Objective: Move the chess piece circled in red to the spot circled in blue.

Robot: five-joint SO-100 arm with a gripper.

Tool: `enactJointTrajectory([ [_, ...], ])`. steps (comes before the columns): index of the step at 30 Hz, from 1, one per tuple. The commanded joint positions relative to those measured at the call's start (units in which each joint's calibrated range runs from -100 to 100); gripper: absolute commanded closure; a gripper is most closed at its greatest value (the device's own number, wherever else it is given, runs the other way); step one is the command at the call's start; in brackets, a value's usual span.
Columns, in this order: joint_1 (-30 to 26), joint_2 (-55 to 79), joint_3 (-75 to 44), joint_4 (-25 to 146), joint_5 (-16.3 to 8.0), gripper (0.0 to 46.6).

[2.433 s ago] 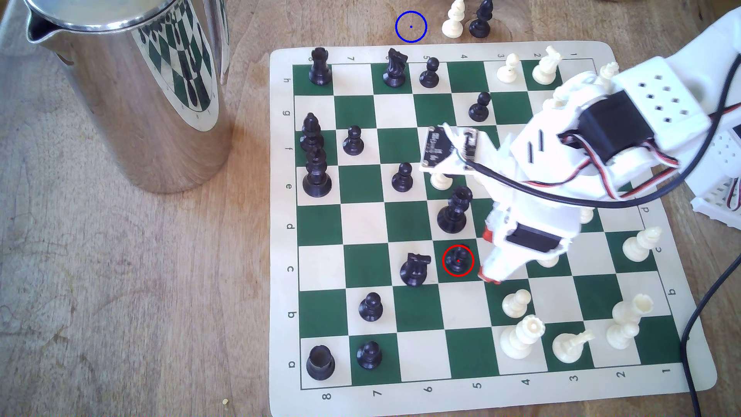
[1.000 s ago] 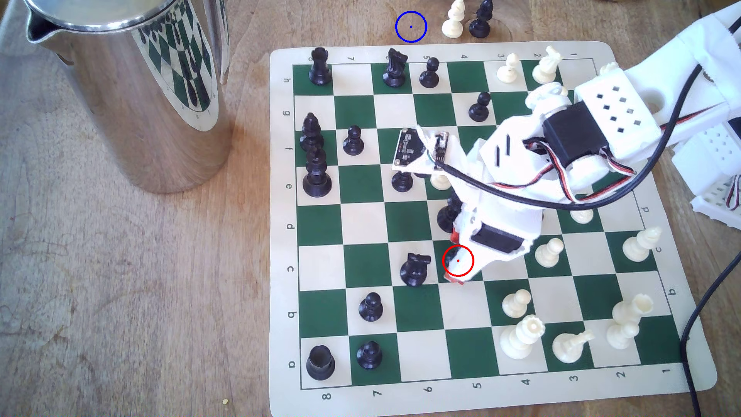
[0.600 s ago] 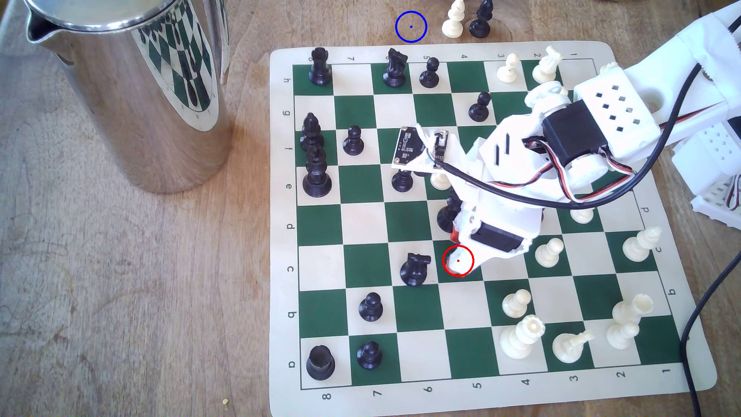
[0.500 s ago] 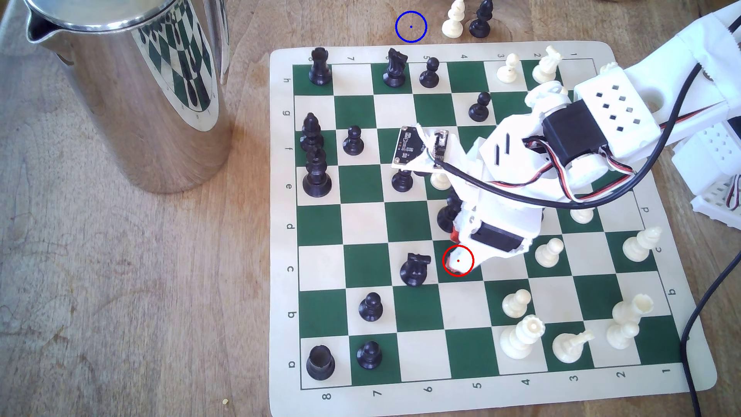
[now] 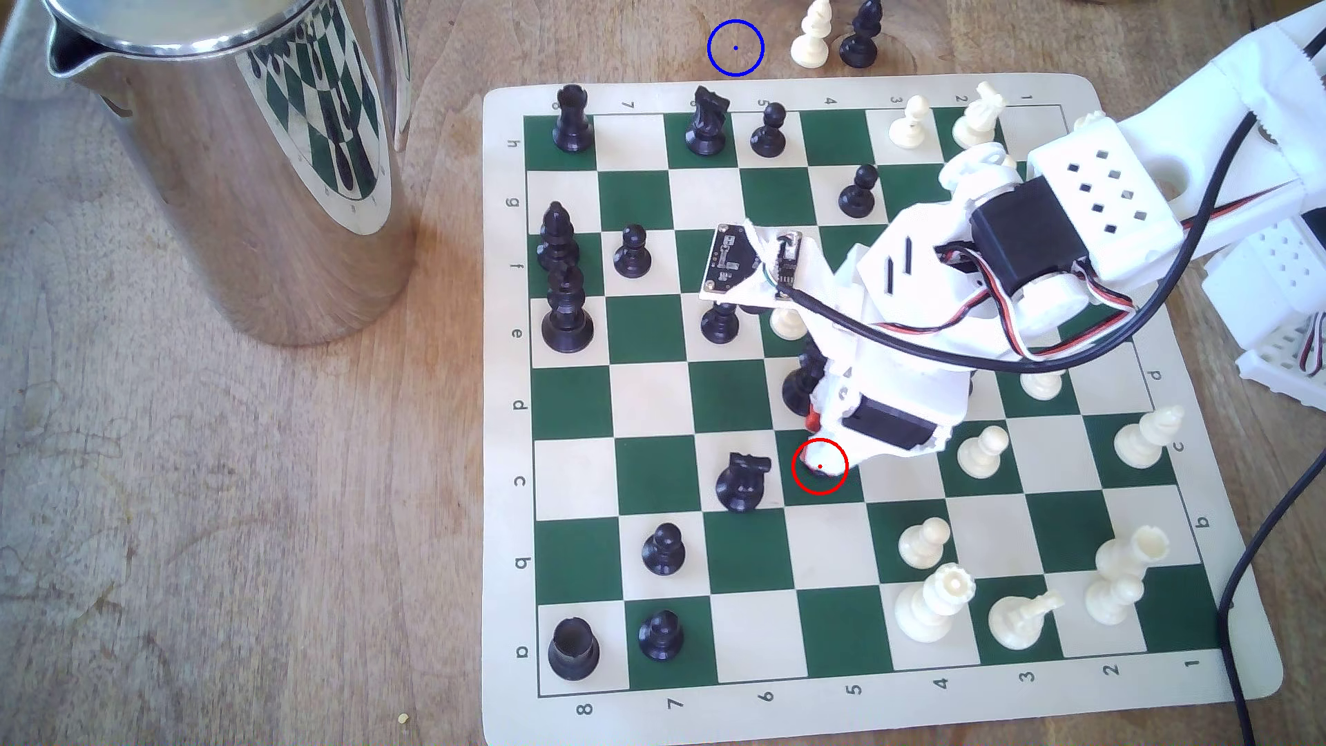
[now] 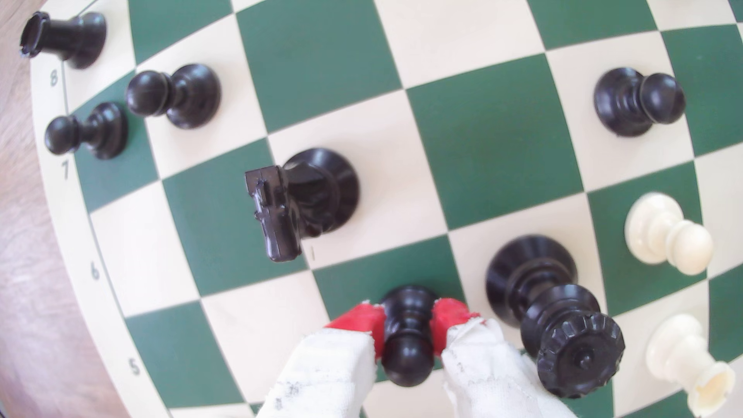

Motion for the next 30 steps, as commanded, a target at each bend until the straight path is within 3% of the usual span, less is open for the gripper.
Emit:
enactJointTrajectory([
  [1, -0.3, -5.3, -5.0, 0.3, -0.1, 45.7],
  [15, -1.3, -7.9, -8.7, 1.7, -0.4, 46.4],
  [30, 2.5, -31.1, -14.4, 13.5, 0.0, 46.4],
])
